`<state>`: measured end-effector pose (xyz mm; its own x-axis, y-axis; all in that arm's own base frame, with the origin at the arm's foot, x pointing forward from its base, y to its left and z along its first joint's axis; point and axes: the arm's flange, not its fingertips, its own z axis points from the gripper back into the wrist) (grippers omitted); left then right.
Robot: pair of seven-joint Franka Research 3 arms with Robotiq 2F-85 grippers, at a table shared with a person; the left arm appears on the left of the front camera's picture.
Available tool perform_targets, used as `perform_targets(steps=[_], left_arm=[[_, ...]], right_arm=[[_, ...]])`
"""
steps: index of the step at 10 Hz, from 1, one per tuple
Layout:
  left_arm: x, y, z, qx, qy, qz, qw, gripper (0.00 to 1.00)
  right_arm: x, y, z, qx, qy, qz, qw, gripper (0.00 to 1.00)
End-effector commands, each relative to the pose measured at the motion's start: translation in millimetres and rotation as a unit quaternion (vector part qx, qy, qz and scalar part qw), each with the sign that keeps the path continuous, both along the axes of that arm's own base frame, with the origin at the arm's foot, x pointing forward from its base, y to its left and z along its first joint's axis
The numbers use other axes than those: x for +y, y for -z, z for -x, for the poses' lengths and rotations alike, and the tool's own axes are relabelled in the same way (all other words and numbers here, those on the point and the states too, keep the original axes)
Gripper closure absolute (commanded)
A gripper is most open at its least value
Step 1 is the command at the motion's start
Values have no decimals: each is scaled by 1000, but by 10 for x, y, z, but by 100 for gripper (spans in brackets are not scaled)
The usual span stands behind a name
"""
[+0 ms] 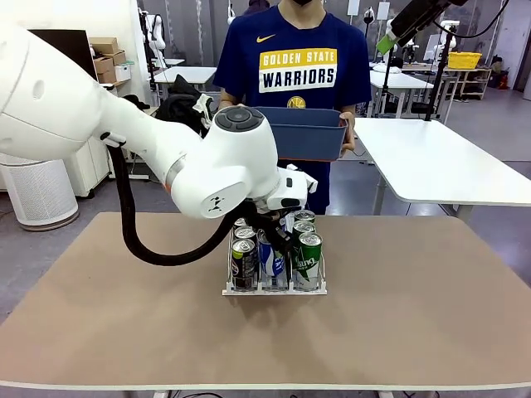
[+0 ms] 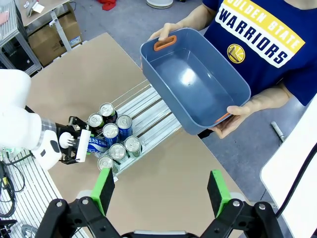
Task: Fill the beverage cans into the dispenser.
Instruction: Place the picked Ionic drink in the line of the Automatic Can Dispenser with the same cans.
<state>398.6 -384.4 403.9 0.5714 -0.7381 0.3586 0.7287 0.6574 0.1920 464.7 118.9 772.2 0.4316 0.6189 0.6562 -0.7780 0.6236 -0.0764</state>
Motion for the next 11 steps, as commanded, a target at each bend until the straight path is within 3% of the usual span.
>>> perform_targets(steps=[1,3,7,8,11], left_arm=[[-26,-34,-242,11,-1,5,1000,43],[-16,24,-282,67,-2,8,998,43],[-42,95,-338,121,8,0,993,43],[-69,153,-299,92,-8,6,996,43],[-69,153,-299,92,-8,6,996,43]], right_arm=[[-9,-4,10,-1,0,-1,1000,0],[-9,-4,10,-1,0,-1,1000,0],[-9,-4,10,-1,0,-1,1000,0],[-9,-4,10,-1,0,-1,1000,0],[-9,-4,10,-1,0,-1,1000,0]])
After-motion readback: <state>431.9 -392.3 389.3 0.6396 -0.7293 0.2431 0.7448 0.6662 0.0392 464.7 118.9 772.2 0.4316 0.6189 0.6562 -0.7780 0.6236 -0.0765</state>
